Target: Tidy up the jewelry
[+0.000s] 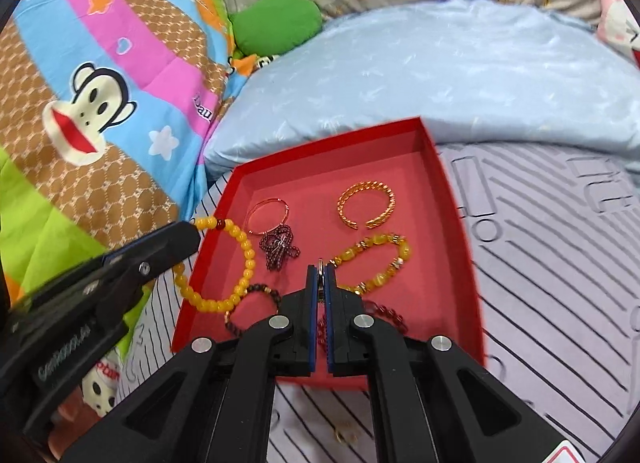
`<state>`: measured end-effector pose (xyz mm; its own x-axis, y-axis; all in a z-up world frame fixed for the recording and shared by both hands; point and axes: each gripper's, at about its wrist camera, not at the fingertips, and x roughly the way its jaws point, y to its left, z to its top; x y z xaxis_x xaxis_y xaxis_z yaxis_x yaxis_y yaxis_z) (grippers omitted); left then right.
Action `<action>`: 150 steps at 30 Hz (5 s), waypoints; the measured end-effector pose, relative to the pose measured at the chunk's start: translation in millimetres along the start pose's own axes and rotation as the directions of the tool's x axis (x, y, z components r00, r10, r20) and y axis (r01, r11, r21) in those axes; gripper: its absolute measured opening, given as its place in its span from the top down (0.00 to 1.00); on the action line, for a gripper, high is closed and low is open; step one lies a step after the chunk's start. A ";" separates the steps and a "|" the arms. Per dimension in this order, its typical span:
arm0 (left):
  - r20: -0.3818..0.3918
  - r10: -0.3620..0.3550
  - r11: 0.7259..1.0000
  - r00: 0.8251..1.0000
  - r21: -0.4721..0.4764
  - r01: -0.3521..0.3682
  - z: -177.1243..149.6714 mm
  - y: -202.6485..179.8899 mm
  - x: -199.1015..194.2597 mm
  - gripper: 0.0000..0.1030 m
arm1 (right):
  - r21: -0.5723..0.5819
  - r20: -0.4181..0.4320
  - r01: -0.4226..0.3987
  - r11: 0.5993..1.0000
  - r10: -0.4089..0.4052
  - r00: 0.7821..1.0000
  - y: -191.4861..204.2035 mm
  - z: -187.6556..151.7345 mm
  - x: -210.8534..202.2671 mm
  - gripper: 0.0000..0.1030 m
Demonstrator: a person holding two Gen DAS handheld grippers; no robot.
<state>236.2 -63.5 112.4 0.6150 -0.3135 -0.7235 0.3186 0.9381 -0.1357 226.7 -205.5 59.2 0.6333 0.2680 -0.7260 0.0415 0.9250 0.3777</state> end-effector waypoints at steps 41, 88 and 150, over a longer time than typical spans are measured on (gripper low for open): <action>-0.065 0.071 0.992 0.995 -0.100 -0.078 -62.9 35.6 -9.2 0.80 | -0.079 0.064 0.212 0.974 -0.207 0.976 1.3 -62.1 -46.3 0.72; -0.222 0.040 0.998 0.974 -0.044 -0.050 -202.6 11.4 -47.4 0.85 | -0.102 -0.038 0.187 0.977 -0.192 0.981 1.4 -172.0 -87.9 0.72; -0.152 0.008 0.998 0.988 -0.057 -0.017 -144.8 26.9 -46.2 0.95 | -0.115 0.022 0.160 0.980 -0.158 0.987 3.7 -116.4 -72.0 0.85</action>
<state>112.0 -2.5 44.2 0.5008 -0.2803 -0.8189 0.2667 0.9501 -0.1620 91.3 -190.0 45.9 0.6357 0.1122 -0.7637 0.0533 0.9806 0.1884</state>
